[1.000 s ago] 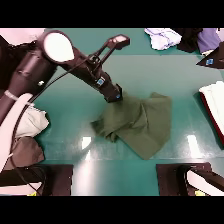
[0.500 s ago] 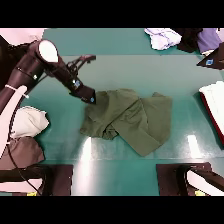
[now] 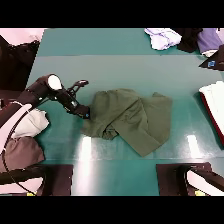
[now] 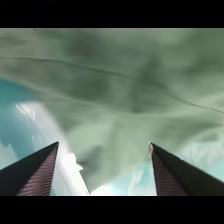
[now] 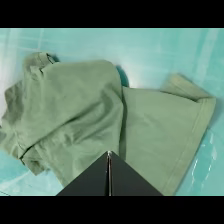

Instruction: Fold the shirts.

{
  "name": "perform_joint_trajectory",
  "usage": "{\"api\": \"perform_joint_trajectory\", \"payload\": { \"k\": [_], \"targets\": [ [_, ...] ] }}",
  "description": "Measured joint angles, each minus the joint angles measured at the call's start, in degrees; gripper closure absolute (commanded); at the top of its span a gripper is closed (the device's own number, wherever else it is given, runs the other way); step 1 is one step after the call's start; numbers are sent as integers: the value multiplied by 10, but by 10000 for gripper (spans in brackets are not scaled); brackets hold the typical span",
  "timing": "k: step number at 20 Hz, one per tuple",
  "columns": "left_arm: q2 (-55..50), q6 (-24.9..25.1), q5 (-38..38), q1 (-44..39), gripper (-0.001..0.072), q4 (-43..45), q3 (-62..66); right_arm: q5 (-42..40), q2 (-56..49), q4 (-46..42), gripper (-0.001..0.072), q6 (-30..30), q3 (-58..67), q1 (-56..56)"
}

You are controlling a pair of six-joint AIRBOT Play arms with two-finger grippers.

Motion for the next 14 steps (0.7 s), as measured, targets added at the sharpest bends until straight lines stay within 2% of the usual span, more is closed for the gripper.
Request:
{"api": "perform_joint_trajectory", "payload": {
  "k": [6,10,14],
  "targets": [
    [-17,70,48,80,38,-56,-9,14,0,-6,691,0,0,0],
    [-47,115,61,94,39,-108,-9,17,0,-6,691,0,0,2],
    [-63,140,72,97,40,-151,-9,19,0,-6,691,0,0,3]
  ]
}}
